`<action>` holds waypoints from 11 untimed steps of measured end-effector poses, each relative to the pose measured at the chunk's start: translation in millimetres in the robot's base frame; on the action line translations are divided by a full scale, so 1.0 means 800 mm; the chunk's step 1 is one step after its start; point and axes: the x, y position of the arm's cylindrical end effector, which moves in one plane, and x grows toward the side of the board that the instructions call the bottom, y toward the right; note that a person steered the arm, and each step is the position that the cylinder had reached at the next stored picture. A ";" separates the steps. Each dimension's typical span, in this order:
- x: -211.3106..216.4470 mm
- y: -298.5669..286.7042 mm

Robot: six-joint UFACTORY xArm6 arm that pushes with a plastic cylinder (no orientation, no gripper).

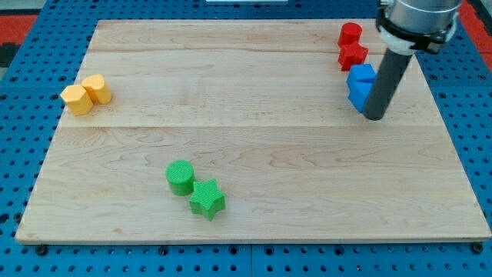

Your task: Move yellow hexagon closer to blue triangle

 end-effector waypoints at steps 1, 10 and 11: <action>0.007 -0.016; -0.095 -0.437; -0.053 -0.349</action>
